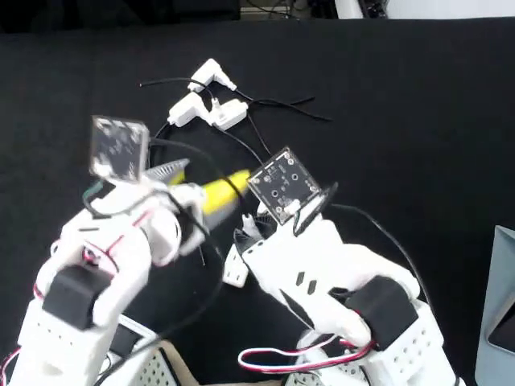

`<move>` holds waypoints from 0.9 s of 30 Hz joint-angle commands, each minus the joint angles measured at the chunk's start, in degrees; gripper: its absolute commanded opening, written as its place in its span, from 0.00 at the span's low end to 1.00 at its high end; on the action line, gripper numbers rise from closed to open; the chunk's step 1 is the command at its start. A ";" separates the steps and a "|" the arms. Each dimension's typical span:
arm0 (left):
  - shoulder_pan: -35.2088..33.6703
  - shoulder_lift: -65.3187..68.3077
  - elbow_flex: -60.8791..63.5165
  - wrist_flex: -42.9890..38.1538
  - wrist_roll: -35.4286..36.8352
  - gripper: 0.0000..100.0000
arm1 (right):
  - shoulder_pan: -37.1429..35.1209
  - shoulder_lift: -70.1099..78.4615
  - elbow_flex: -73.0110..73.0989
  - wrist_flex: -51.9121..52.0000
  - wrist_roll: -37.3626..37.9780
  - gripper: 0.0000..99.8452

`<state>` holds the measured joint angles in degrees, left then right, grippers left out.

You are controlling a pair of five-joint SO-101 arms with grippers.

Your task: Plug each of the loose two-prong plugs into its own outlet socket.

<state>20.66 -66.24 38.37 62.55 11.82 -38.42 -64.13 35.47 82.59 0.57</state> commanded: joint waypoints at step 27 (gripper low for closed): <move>-12.79 5.80 7.52 1.23 -12.22 0.33 | 24.88 -0.22 14.73 -12.40 0.09 0.01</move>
<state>8.53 -70.64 46.64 63.43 1.45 -17.49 -64.13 48.31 73.36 0.57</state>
